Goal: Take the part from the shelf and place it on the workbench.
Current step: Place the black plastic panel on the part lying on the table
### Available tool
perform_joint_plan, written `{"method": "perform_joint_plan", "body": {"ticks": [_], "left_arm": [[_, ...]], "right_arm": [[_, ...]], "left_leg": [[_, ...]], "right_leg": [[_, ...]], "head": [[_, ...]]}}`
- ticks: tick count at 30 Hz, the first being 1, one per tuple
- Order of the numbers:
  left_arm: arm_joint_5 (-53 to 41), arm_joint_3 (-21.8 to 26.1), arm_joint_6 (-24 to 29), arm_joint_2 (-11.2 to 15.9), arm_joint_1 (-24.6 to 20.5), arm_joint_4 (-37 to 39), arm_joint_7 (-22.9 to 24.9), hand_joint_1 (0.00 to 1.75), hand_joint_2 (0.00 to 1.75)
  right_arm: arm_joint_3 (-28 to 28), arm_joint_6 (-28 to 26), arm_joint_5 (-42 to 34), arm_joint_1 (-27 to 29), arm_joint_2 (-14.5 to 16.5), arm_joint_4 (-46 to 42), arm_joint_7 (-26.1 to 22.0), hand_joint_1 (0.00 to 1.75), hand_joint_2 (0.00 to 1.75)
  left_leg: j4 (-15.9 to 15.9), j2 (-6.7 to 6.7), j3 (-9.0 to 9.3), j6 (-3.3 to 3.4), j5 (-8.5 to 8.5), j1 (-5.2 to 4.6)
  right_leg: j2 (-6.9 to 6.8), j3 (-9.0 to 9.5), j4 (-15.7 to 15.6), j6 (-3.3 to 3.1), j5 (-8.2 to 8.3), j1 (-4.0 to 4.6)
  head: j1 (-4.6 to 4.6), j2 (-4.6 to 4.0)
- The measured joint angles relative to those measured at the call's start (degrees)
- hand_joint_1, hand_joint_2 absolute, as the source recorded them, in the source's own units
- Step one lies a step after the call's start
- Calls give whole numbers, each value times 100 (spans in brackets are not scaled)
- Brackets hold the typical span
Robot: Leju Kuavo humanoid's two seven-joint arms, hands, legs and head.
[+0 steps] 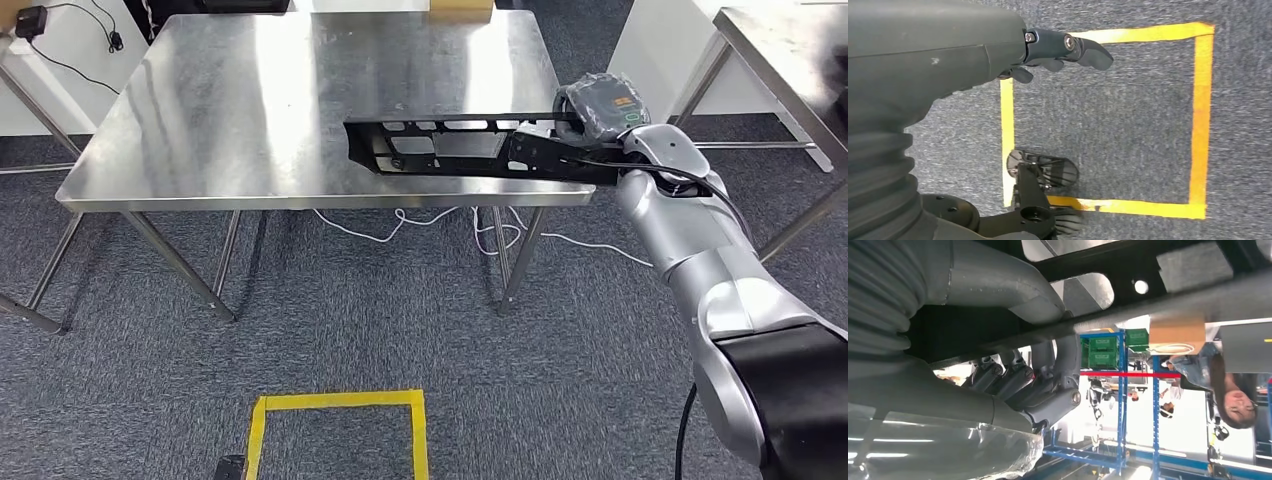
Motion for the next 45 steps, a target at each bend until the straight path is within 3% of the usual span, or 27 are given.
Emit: {"method": "perform_joint_plan", "body": {"ticks": [1, 2, 3, 5, 8, 10, 12, 13, 16, 17, 19, 20, 22, 24, 26, 27, 28, 31, 33, 34, 36, 38, 40, 41, 42, 43, 45], "left_arm": [[-1, 3, 9, -1, 2, 1, 3, 0, 175], [-2, 7, 15, -1, 3, 1, 6, 0, 175], [-3, 10, 18, -2, 2, 0, 8, 0, 175], [-3, 20, 26, 7, -10, -2, 5, 0, 175], [-3, 30, 33, 7, -11, -1, -1, 0, 175], [-4, 33, 33, 4, 3, 1, 0, 0, 175], [-15, 36, 27, 5, 11, 1, 1, 0, 175], [-22, 37, 23, 8, 14, 1, 1, 0, 175], [-59, 37, 12, 12, 37, 11, 9, 0, 175], [-70, 38, 9, 13, 43, 16, 16, 0, 175], [-81, 40, 8, 12, 28, 19, 29, 0, 175], [-83, 41, 8, 7, 14, 19, 31, 0, 175], [-84, 42, 8, 1, -20, 17, 30, 0, 175], [-84, 45, 9, 1, -44, 18, 31, 0, 175], [-84, 49, 8, 1, -46, 18, 33, 0, 175], [-84, 51, 8, 0, -40, 19, 33, 0, 175], [-83, 53, 7, -3, -32, 19, 33, 0, 175], [-79, 62, 3, -30, -14, 27, 24, 0, 175], [-74, 74, 1, -40, -13, 34, 10, 0, 175], [-72, 79, 2, -34, -13, 33, 3, 0, 175], [-70, 83, 2, -16, -10, 34, 0, 0, 175], [-70, 84, 3, -2, -8, 36, 2, 0, 175], [-57, 90, 9, 10, -4, 36, -49, 0, 175], [-40, 100, 12, 17, -3, 36, -110, 0, 175], [-18, 114, 15, 22, -3, 36, -192, 0, 175], [10, 133, 21, 28, -2, 36, -282, 0, 175], [48, 172, 46, 12, 3, 43, -447, 0, 175]], "right_arm": [[15, -10, -2, -3, 7, 45, -1, 175, 175], [30, -19, -4, -16, 15, 78, -1, 175, 175], [44, -24, -4, -44, 22, 93, -2, 175, 175], [68, -25, 3, -123, 31, 105, -4, 175, 175], [99, -21, 4, -143, 42, 167, -8, 175, 175], [121, -7, -14, -100, 55, 221, -18, 175, 175], [137, 17, -78, -89, 65, 257, -60, 175, 175], [141, 29, -117, -92, 78, 272, -93, 175, 175], [152, 61, -188, -103, 153, 329, -203, 175, 175], [159, 78, -196, -112, 188, 345, -232, 175, 175], [181, 115, -196, -174, 242, 363, -269, 175, 175], [192, 124, -196, -215, 261, 366, -281, 175, 175], [213, 129, -200, -289, 283, 375, -293, 175, 175], [227, 132, -204, -300, 289, 396, -296, 175, 175], [244, 140, -196, -282, 285, 423, -297, 175, 175], [254, 144, -191, -274, 284, 438, -297, 175, 175], [266, 147, -184, -268, 284, 455, -297, 175, 175], [304, 132, -171, -263, 308, 488, -287, 175, 175], [325, 108, -163, -269, 355, 493, -268, 175, 175], [339, 98, -156, -271, 378, 493, -258, 175, 175], [374, 81, -143, -263, 430, 492, -241, 175, 175], [399, 60, -140, -249, 480, 496, -215, 175, 175], [417, 36, -143, -235, 548, 498, -176, 175, 175], [428, 28, -150, -224, 579, 498, -158, 175, 175], [439, 22, -164, -207, 600, 500, -146, 175, 175], [451, 18, -179, -187, 609, 505, -140, 175, 175], [485, -1, -179, -158, 614, 519, -122, 175, 175]], "left_leg": [[6, -4, 37, -37, -69, -6], [25, -3, 66, -74, -120, -11], [43, 4, 98, -101, -154, -14], [233, 34, 54, -154, -167, -3], [1221, 82, -465, -275, -269, 70], [1757, 104, -871, -372, -622, 144], [1669, 138, -1059, -440, -816, 210], [1395, 157, -1053, -460, -685, 240], [299, 215, -898, -427, 389, 263], [74, 226, -856, -390, 608, 252], [-80, 230, -752, -302, 665, 230], [-79, 225, -692, -257, 654, 221], [-73, 211, -555, -168, 626, 187], [-73, 174, -448, -104, 517, 151], [-75, 113, -315, -49, 389, 98], [-77, 82, -237, -26, 324, 57], [-78, 54, -151, -3, 256, 7], [-78, -4, 61, 40, 53, -115], [-77, -28, 144, 15, -26, -139], [-70, -36, 179, -6, -45, -137], [155, -21, 169, -70, -80, -129], [745, 7, -91, -169, -208, -59], [1357, 50, -518, -315, -541, 81], [1473, 76, -688, -395, -693, 161], [1404, 103, -771, -483, -703, 238], [1159, 133, -763, -589, -498, 318], [474, 164, -581, -845, 188, 458]], "right_leg": [[-25, 75, -258, 5, 311, 7], [-38, 128, -393, -51, 507, 18], [-32, 179, -425, -157, 527, 25], [-12, 315, -453, -322, 479, -23], [-1, 596, -523, -466, 340, -68], [14, 783, -549, -464, 211, -81], [32, 972, -552, -420, 59, -111], [39, 1078, -552, -393, -23, -128], [69, 1314, -559, -279, -274, -121], [81, 1392, -568, -233, -341, -93], [100, 1505, -512, -135, -399, -37], [94, 1484, -376, -100, -376, -35], [74, 1090, 296, -67, -307, -28], [60, 445, 1147, -152, -486, 4], [60, -16, 1459, -298, -930, 71], [60, -117, 1351, -343, -1061, 115], [61, -145, 1087, -371, -1026, 173], [107, 26, -74, -445, -170, 346], [149, 174, -476, -519, 113, 359], [140, 267, -540, -575, 107, 320], [91, 468, -668, -686, 314, 223], [26, 659, -704, -770, 492, 149], [21, 773, -693, -776, 466, 107], [33, 817, -688, -748, 427, 78], [44, 858, -670, -710, 373, 36], [50, 896, -628, -660, 298, -16], [54, 903, -444, -537, 105, -70]], "head": [[-3, 0], [-9, 0], [-16, 0], [-22, 0], [-38, 0], [-42, 0], [-43, 0], [-43, 0], [-66, 0], [-75, 0], [-81, 0], [-70, 0], [-58, 0], [-52, 0], [-48, 0], [-46, 0], [-46, 0], [-65, 0], [-75, 0], [-68, 0], [-63, 0], [-66, 0], [-66, 0], [-63, 0], [-67, 0], [-67, 0], [-77, 0]]}}
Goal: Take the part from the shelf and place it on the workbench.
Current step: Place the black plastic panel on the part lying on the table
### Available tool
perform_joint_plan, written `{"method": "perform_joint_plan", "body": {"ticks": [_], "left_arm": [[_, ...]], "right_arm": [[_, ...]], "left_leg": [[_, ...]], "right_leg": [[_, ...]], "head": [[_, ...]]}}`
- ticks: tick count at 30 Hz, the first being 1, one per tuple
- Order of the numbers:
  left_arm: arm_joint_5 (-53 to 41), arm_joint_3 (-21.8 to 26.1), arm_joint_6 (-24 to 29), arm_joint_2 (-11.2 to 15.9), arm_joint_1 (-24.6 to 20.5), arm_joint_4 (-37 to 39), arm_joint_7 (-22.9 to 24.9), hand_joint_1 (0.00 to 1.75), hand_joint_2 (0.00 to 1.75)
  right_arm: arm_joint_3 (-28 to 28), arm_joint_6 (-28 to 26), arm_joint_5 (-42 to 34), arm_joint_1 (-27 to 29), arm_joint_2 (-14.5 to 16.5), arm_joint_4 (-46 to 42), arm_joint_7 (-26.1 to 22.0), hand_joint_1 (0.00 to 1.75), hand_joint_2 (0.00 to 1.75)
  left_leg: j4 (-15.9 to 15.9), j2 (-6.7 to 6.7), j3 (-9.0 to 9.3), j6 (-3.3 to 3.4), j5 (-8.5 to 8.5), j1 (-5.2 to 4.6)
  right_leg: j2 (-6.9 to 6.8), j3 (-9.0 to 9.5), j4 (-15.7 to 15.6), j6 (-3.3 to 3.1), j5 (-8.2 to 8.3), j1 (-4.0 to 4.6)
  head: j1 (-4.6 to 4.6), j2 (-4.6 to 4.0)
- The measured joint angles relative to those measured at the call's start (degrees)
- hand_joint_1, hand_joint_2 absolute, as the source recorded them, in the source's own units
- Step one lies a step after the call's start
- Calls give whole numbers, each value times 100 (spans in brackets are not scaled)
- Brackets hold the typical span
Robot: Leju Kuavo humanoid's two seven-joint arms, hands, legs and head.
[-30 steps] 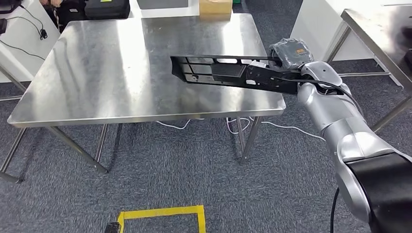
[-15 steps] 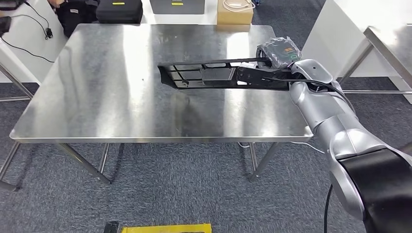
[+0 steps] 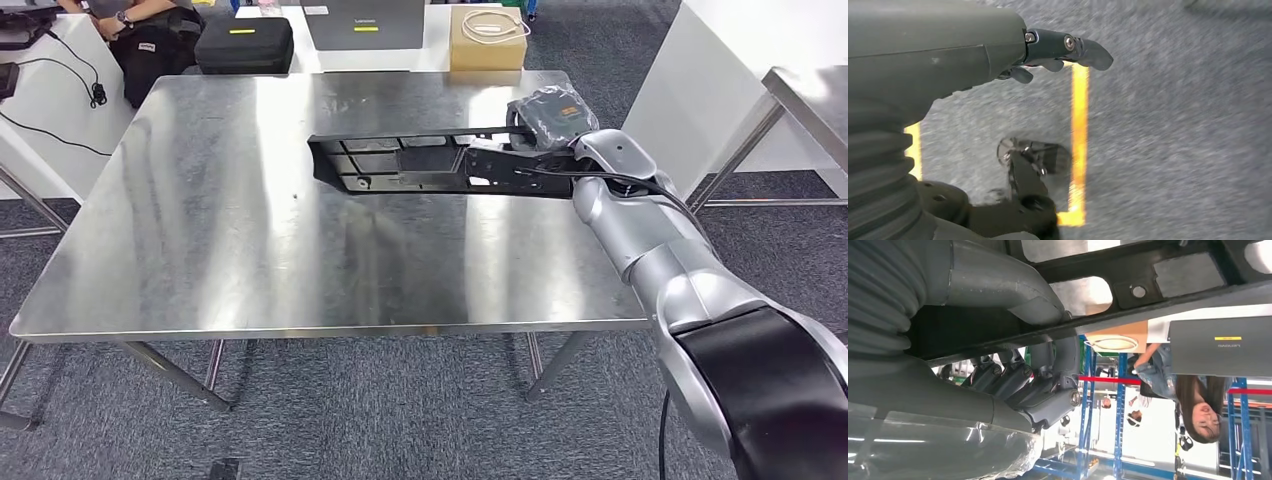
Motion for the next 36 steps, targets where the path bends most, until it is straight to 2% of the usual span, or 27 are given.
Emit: {"method": "perform_joint_plan", "body": {"ticks": [1, 2, 3, 4, 5, 10, 16, 26, 33, 36], "left_arm": [[11, 16, 16, -9, 0, 3, -66, 0, 175], [19, 32, 34, -20, -2, 7, -118, 0, 175], [24, 46, 60, -32, -6, 10, -162, 0, 175], [28, 62, 92, -21, -11, 6, -202, 0, 175], [34, 79, 125, -23, -11, 6, -232, 0, 175], [43, 138, 215, -28, 4, 6, -298, 0, 175], [41, 186, 226, -29, 7, 6, -320, 0, 175], [43, 246, 247, -29, 8, 6, -383, 0, 175], [-53, 248, 911, -38, 6, 6, -816, 0, 175], [-67, 248, 939, -43, 6, 6, -891, 0, 175]], "right_arm": [[19, -16, 12, 6, 1, 6, 18, 175, 175], [37, -40, 25, 11, -3, 9, 39, 175, 175], [52, -59, 36, 19, -10, 10, 60, 175, 175], [61, -72, 38, 37, -23, 11, 81, 175, 175], [69, -85, 31, 58, -43, 12, 110, 175, 175], [-4, -240, -256, 54, -187, 19, 322, 175, 175], [-136, -263, -354, -50, -380, 21, 368, 175, 175], [-144, -261, -330, -93, -474, 94, 335, 175, 175], [-139, -302, -261, 27, -465, 195, 283, 175, 175], [-139, -308, -259, 95, -466, 241, 287, 175, 175]], "left_leg": [[-216, -19, 65, -59, 198, 29], [-302, -44, 81, -28, 250, 24], [-257, -80, 54, 48, 207, -15], [-254, -87, 18, 156, 206, -44], [-247, -93, -1, 213, 200, -72], [-250, -122, -12, 282, 175, -122], [-250, -121, -10, 329, 158, -135], [-259, -117, -5, 338, 162, -134], [-266, -118, -5, 337, 161, -134], [-266, -118, -5, 337, 160, -134]], "right_leg": [[6, -36, 115, 78, -88, 3], [18, -93, 197, 161, -139, 32], [32, -149, 228, 230, -154, 66], [36, -172, 233, 276, -154, 58], [32, -183, 205, 303, -143, 56], [-8, -131, 104, 323, -142, 24], [-7, -111, 66, 397, -138, 14], [-3, -112, 67, 414, -130, 16], [-4, -116, 67, 430, -142, 16], [-4, -117, 67, 432, -144, 15]], "head": [[-14, 0], [-22, 0], [-26, 1], [-15, 1], [-1, 1], [15, 0], [15, 0], [12, 0], [12, 0], [13, 0]]}}
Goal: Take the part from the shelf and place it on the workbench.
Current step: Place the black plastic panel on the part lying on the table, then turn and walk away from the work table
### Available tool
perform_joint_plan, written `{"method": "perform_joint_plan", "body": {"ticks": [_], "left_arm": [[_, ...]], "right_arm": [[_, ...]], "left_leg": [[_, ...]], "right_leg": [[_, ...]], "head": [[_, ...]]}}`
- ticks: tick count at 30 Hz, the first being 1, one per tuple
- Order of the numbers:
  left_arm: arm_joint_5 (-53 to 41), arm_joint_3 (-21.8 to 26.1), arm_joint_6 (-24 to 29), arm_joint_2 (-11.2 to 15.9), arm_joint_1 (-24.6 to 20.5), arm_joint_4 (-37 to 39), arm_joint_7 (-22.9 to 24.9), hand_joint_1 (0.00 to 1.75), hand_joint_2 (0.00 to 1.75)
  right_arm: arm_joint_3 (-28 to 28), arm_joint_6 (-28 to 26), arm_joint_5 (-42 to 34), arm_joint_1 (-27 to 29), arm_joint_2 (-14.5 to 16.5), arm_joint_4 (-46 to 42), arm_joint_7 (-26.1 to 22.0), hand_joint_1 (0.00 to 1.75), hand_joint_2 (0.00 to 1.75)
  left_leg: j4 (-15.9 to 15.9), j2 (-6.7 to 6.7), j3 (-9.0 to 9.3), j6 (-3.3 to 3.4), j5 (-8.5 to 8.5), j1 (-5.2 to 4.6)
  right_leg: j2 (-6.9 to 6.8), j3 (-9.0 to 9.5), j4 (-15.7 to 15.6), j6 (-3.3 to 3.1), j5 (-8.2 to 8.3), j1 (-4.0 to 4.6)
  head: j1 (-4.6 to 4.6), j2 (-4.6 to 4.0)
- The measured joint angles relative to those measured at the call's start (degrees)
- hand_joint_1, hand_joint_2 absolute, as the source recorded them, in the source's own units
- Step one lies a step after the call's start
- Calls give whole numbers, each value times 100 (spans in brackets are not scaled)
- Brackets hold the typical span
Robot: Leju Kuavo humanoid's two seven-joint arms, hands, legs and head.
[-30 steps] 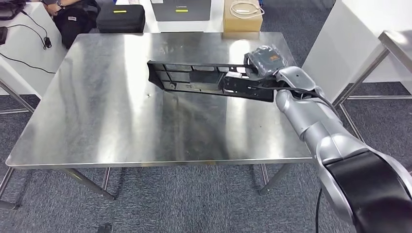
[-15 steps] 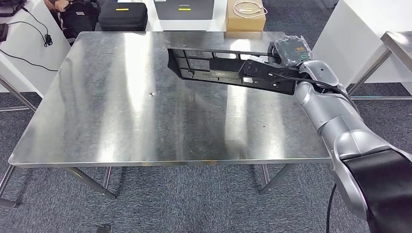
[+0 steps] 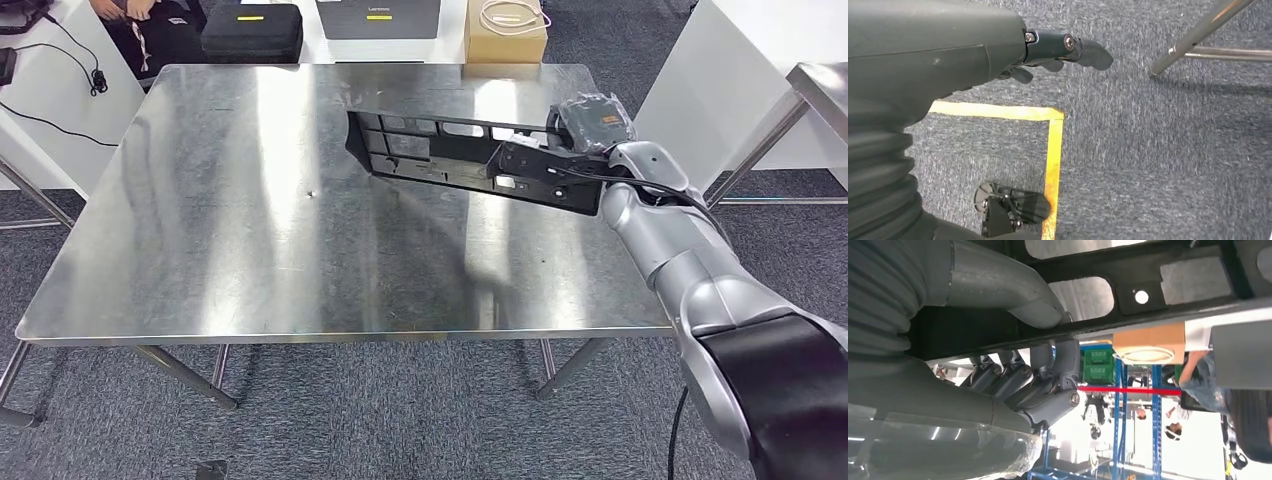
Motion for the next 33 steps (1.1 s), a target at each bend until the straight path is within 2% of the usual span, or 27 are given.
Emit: {"method": "perform_joint_plan", "body": {"ticks": [3, 7, 11, 17, 23, 29, 33], "left_arm": [[-24, 0, 23, -5, 0, 0, -36, 0, 175], [-28, 3, 71, -6, 2, 0, -54, 0, 175], [41, 51, 87, -8, 2, 0, 88, 0, 0], [50, 128, -165, 2, 22, 0, 392, 0, 0], [3, 163, -337, 16, 51, 0, 654, 0, 0], [-74, 164, -419, 16, 57, 0, 745, 0, 0], [-97, 164, -437, 16, 55, 0, 771, 0, 0]], "right_arm": [[0, 4, 30, 53, -20, 47, 33, 175, 175], [0, 6, 72, 130, -78, 95, 62, 0, 175], [-2, 17, 91, 166, -159, 130, 112, 0, 175], [-6, 108, 148, 201, -351, 152, 201, 0, 175], [-122, 901, 26, 190, -511, 197, 523, 0, 175], [-346, 1780, -161, 38, -558, 244, 1065, 0, 175], [-446, 2023, -209, -117, -589, 262, 1222, 0, 175]], "left_leg": [[0, 0, 0, 0, 0, 0], [0, 0, 0, 0, 0, 0], [0, 0, 0, 0, 0, 0], [0, -1, -1, 0, -1, -1], [0, 0, 0, 1, -1, -1], [0, 0, 1, 1, -1, -1], [0, 0, 1, 1, -1, -1]], "right_leg": [[0, -1, 0, 0, 0, 0], [0, 0, 0, 0, 0, 0], [0, 0, 0, 0, 0, -1], [-1, 1, 0, 0, 0, -1], [0, 3, 0, 1, 0, 0], [0, 2, 0, 1, 0, 0], [0, 2, 0, 1, 0, -1]], "head": [[0, 0], [1, 0], [0, 0], [-1, 0], [-1, 0], [-1, 0], [0, 0]]}}
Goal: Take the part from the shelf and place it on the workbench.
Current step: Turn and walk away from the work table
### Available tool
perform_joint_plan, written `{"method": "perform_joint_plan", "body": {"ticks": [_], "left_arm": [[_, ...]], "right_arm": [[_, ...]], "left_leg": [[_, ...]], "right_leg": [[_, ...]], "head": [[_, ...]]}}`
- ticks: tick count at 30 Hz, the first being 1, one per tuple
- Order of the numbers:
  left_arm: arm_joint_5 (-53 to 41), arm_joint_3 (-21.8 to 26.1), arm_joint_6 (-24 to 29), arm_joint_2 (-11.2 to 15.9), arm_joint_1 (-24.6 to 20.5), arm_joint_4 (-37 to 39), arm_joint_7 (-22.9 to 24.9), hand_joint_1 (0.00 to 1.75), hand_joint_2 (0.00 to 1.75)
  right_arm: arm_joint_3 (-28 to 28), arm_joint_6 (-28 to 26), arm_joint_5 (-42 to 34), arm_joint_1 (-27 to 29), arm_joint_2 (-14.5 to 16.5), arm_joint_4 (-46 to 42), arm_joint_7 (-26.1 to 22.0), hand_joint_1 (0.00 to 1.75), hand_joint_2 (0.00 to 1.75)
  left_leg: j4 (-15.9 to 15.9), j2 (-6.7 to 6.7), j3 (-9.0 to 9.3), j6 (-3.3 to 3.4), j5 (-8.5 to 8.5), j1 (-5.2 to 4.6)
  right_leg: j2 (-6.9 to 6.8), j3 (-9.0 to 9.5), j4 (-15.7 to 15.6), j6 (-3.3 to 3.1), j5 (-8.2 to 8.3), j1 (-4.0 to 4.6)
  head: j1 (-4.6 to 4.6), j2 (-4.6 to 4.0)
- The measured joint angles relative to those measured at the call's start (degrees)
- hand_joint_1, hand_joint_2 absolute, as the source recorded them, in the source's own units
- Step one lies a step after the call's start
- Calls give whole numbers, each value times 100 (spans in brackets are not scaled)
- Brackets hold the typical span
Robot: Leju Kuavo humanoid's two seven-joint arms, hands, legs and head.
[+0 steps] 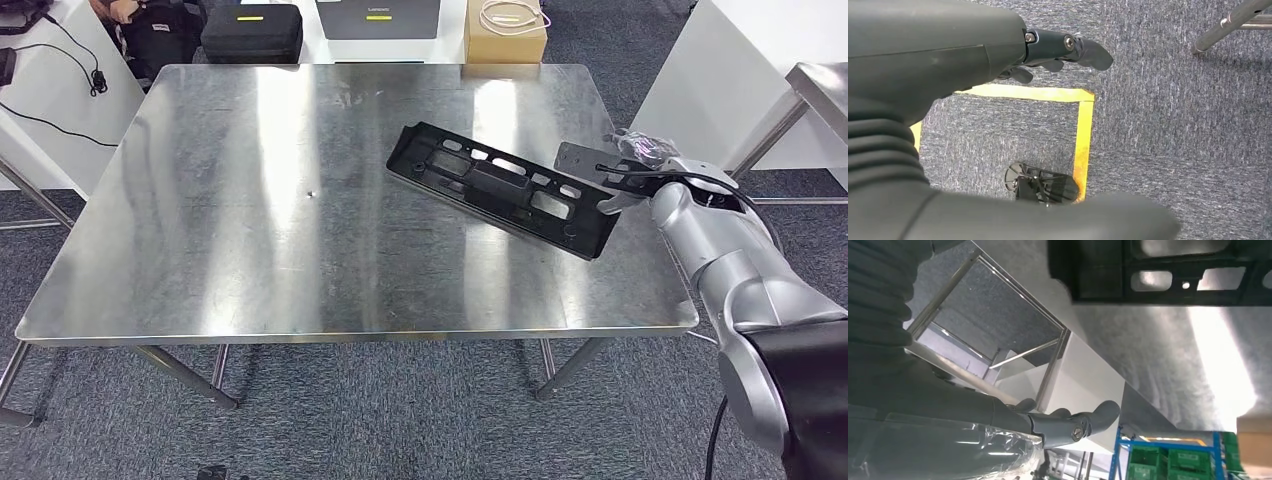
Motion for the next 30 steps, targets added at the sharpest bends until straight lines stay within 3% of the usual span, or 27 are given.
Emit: {"method": "perform_joint_plan", "body": {"ticks": [9, 11, 13, 14, 15, 17, 19, 20, 21, 23, 24, 25, 27, 29, 30], "left_arm": [[-9, 0, 3, 1, -3, 0, 42, 0, 0], [-8, 0, 3, 8, -2, 0, 42, 0, 0], [3, 3, 2, 12, -1, -2, 38, 0, 0], [11, 5, 1, 7, -2, -3, 34, 0, 0], [19, 10, -2, 4, -8, -4, 30, 0, 0], [26, 17, -9, 1, -25, -4, 26, 0, 0], [26, 20, -19, -1, -36, -4, 26, 0, 0], [26, 21, -26, -4, -36, -4, 26, 0, 0], [25, 22, -34, -8, -35, -4, 28, 0, 0], [19, 23, -49, -3, -42, -6, 32, 0, 0], [16, 24, -54, 6, -48, -7, 33, 0, 0], [12, 25, -56, 14, -53, -8, 34, 0, 0], [3, 27, -62, 20, -50, -9, 35, 0, 0], [-6, 28, -67, 16, -44, -9, 36, 0, 0], [-8, 28, -67, 15, -45, -9, 36, 0, 0]], "right_arm": [[-105, 66, -9, -283, -48, 1, 76, 0, 175], [-114, 66, -7, -291, -43, -1, 76, 0, 175], [-116, 68, 6, -317, -43, -5, 76, 0, 175], [-116, 74, 13, -347, -46, -5, 75, 0, 175], [-116, 88, 21, -381, -53, -4, 75, 0, 175], [-116, 127, 35, -426, -72, 8, 86, 0, 175], [-116, 153, 52, -416, -89, 29, 108, 0, 175], [-116, 156, 58, -408, -94, 39, 115, 0, 175], [-116, 154, 62, -403, -96, 44, 119, 0, 175], [-116, 146, 68, -403, -104, 51, 120, 0, 175], [-116, 142, 73, -401, -106, 57, 121, 0, 175], [-116, 137, 79, -392, -108, 63, 123, 0, 175], [-116, 130, 93, -366, -107, 77, 131, 0, 175], [-116, 127, 102, -348, -105, 86, 137, 0, 175], [-116, 126, 103, -345, -102, 87, 136, 0, 175]], "left_leg": [[9, 0, -4, 5, -9, -4], [24, 1, -1, 73, -36, -15], [-87, 12, 96, 189, -15, -11], [-179, 24, 168, 238, 23, -2], [-267, 38, 232, 280, 58, 7], [-331, 58, 276, 319, 89, 14], [-325, 59, 273, 310, 87, 14], [-317, 58, 270, 297, 87, 20], [-298, 57, 264, 270, 82, 33], [-209, 56, 220, 169, 49, 51], [-143, 56, 187, 106, 23, 48], [-96, 53, 154, 55, 5, 34], [-55, 53, 116, -5, 7, 31], [-19, 63, 74, -32, 1, 74], [93, 77, 17, -33, -94, 93]], "right_leg": [[0, 4, -11, 4, 2, -8], [1, 25, -49, 47, 17, -63], [-4, 70, -90, 98, 23, -83], [-10, 50, -18, 92, -22, -69], [-16, -42, 190, 69, -126, -62], [-22, -445, 962, 9, -442, -67], [-21, -809, 1578, 34, -613, -67], [-21, -844, 1579, 86, -561, -76], [-25, -752, 1330, 157, -422, -99], [-48, -417, 572, 298, -78, -161], [-54, -301, 316, 301, 40, -172], [-59, -253, 216, 257, 95, -173], [-49, -290, 266, 95, 117, -152], [-40, -339, 305, -8, 144, -141], [-33, -362, 306, -49, 165, -130]], "head": [[0, 0], [-9, 0], [-6, 0], [3, 0], [12, 0], [27, 0], [37, 0], [43, 0], [44, 0], [72, 0], [88, 0], [94, 0], [80, 0], [51, 0], [40, 0]]}}
